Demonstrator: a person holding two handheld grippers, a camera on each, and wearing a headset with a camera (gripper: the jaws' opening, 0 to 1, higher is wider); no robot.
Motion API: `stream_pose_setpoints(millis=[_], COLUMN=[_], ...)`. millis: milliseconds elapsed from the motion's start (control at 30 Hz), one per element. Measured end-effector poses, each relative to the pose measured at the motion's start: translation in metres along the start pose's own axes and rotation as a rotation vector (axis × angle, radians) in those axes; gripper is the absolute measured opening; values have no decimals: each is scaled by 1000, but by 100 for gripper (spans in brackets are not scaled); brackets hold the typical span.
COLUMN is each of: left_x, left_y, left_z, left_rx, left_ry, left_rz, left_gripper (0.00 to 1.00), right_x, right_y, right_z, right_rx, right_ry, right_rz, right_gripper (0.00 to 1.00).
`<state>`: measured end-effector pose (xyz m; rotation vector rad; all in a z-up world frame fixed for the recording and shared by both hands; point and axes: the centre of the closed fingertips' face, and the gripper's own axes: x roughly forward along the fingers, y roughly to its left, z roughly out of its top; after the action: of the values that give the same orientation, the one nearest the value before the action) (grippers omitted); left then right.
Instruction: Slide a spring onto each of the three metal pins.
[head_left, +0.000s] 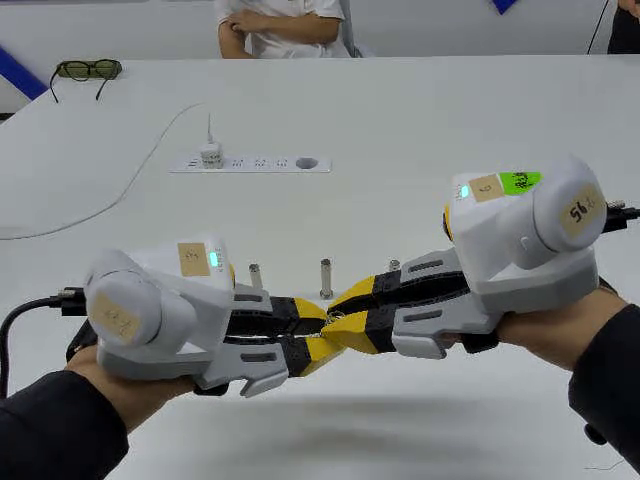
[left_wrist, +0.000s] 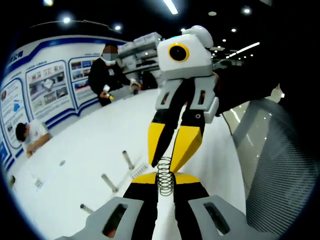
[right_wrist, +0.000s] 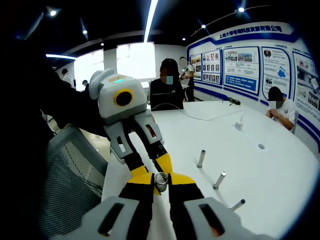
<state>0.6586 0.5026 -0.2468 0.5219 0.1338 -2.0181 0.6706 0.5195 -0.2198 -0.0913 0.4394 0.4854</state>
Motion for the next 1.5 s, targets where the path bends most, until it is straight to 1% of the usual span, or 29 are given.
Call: stream_pose_setpoints(millis=[67, 133, 233, 333, 633, 733, 833, 1000, 1067, 1100, 1133, 1167, 1333, 1500], left_x=[-1, -4, -8, -13, -28, -34, -42, -50, -53, -55, -56, -57, -54, -50], left_y=[2, 4, 11, 19, 40, 50, 63, 82, 91, 98, 101, 106, 122, 134], left_z=[-1, -1, 1, 3, 9, 11, 13, 14, 15, 16, 16, 15, 12, 9], left_rx=[-8, -26, -53, -95, -151, -173, -200, -221, -230, -234, -236, -241, -261, -276], left_ry=[-3, -14, -38, -68, -127, -152, -181, -205, -218, -225, -227, -229, -238, -245], left_rz=[6, 12, 28, 49, 100, 125, 153, 194, 212, 225, 229, 237, 237, 240], left_gripper=[10, 10, 10, 10, 10, 10, 10, 10, 10, 10, 10, 10, 10, 10], right_x=[-3, -7, -11, -15, -21, -25, -30, -37, -40, -42, -42, -44, -48, -49], right_y=[-2, -4, -6, -7, -13, -15, -17, -19, -19, -20, -20, -21, -24, -25], right_z=[3, 4, 4, 3, 1, 0, 0, -2, -3, -4, -5, -6, -10, -13], right_rx=[4, 3, -1, -3, -14, -18, -14, -7, -3, 0, 1, 4, 20, 30], right_ry=[-14, -19, -24, -30, -42, -44, -52, -60, -61, -62, -63, -64, -70, -72], right_rz=[-7, -17, -31, -47, -88, -103, -118, -139, -147, -152, -155, -160, -176, -183], right_gripper=[13, 14, 16, 17, 24, 26, 28, 29, 29, 29, 29, 29, 29, 29])
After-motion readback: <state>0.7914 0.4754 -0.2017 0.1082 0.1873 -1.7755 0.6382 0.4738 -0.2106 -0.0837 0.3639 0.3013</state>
